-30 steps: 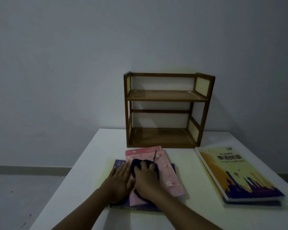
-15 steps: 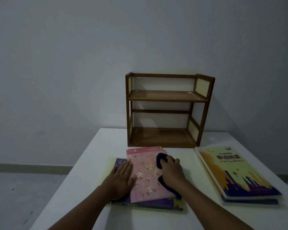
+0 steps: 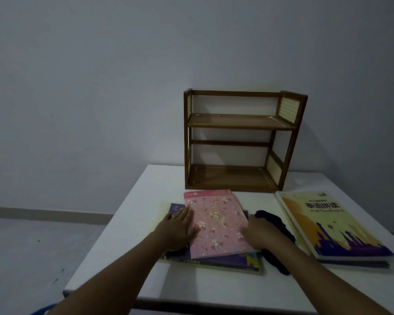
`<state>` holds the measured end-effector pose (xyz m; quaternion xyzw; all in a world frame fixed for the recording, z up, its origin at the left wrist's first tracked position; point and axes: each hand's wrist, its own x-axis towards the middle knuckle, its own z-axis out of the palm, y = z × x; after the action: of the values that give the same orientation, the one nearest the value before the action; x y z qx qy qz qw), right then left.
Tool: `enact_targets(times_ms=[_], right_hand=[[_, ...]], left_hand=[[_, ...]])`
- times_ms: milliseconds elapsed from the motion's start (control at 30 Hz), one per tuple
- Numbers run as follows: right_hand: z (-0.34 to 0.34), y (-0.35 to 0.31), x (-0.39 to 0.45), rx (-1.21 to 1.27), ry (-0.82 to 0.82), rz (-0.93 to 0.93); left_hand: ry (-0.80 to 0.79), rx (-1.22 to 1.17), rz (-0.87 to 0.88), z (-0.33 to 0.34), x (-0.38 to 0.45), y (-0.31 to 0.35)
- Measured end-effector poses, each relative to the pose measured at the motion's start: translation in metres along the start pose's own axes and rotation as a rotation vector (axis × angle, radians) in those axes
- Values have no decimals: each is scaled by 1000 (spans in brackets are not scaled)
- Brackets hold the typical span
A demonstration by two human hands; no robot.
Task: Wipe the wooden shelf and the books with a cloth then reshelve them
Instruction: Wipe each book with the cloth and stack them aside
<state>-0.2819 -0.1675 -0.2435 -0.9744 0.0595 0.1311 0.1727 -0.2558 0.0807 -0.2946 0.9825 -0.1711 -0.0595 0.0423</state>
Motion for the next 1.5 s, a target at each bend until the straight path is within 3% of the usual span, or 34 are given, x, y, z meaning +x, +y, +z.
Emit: enact_targets(times_ms=[67,267,333,400,533,633,733,767,900,967,1200,1333,1500], right_hand=[[5,0,0,16,-49,55],[-23,2,-5,-68,92,20],[-35,2,-5,53,73,-26],[-47,1,-6,398,16,-71],[-71,-4,-5,1316,-118,-29],[-91,-10,-9,1504,-99,-124],[-106,-11,-14,1659,9,-277],[-108,-10,-16,1566,81,-330],[-88,-2,-18,642,338,-359],[-75,0,-20,469,391,-306],[-60,1,-15,571,526,-261],[-49,7,-10,442,490,-252],[-54,8,-5,515,556,-289]], left_hand=[[8,-3,-2,2,-1,0],[-26,-56,6,-1,-2,-4],[-54,-138,7,-8,-6,-5],[-23,-240,16,-16,-14,-7],[290,-351,77,-28,-33,-10],[669,-471,122,-41,-24,5],[897,-640,-60,-73,-9,21],[918,-653,-100,-82,-4,23],[849,-632,-100,-102,-2,27],[813,-665,-86,-101,-3,28],[675,-949,-117,-77,-19,20],[628,-942,-167,-65,-24,20],[712,-863,-153,-68,-23,23]])
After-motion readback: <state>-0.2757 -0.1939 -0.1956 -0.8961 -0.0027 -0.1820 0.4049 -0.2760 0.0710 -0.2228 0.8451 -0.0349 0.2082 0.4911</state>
